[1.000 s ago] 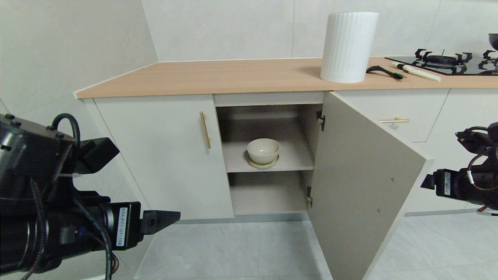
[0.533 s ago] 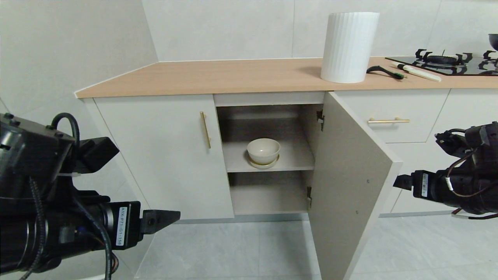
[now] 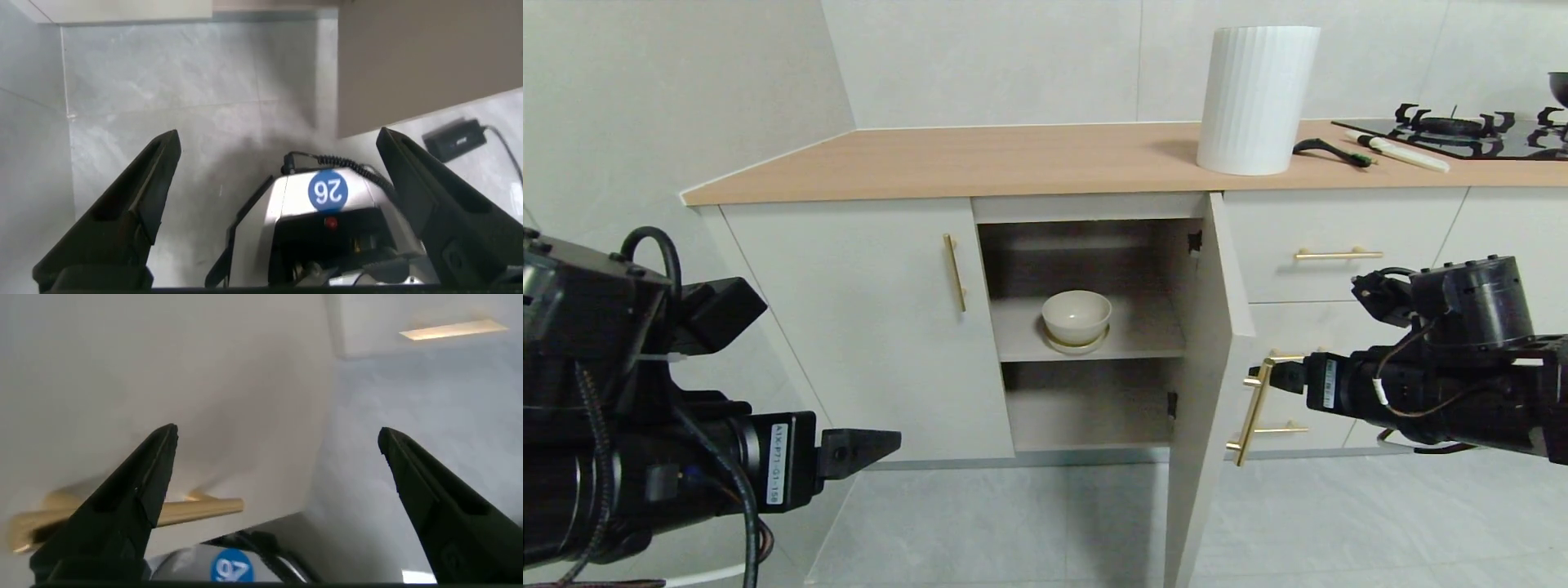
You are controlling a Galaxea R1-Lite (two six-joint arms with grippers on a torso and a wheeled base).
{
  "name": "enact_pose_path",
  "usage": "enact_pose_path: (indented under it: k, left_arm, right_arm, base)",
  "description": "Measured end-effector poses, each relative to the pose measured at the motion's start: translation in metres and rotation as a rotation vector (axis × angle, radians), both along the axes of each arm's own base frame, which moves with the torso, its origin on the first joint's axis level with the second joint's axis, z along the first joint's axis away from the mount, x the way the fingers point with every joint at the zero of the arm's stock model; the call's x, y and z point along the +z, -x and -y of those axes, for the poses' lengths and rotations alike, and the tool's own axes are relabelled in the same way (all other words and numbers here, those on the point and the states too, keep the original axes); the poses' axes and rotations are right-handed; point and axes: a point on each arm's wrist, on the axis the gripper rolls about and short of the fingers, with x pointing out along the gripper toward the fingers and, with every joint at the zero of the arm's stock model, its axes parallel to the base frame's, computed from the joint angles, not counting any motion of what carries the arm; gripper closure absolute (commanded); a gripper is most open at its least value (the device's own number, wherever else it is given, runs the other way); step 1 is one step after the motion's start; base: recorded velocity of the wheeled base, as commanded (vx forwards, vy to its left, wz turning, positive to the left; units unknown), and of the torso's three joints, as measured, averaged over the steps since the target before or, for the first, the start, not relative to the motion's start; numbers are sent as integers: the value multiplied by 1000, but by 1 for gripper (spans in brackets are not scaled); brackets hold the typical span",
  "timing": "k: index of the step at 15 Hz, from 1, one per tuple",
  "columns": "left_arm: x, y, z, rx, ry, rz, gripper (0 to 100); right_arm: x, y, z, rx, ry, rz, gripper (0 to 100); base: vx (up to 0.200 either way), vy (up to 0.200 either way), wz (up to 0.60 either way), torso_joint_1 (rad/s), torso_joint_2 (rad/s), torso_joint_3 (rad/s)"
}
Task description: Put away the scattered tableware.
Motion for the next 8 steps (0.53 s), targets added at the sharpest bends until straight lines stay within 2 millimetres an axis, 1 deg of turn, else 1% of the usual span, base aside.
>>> enact_pose_path:
  k: [2, 6, 8]
  left_arm:
    - [0, -1, -1, 23, -17, 11, 0]
    - [0, -1, 0, 28, -21, 13, 0]
    - [0, -1, 0, 27, -22, 13, 0]
  right_arm:
    - [-2, -6, -6, 23, 3, -10, 0]
    - [20, -35, -27, 122, -19, -9, 0]
    - [22, -50, -38, 145, -24, -10, 0]
  base:
    - [0, 0, 0, 0, 0, 0]
    - [0, 0, 0, 0, 0, 0]
    - [0, 0, 0, 0, 0, 0]
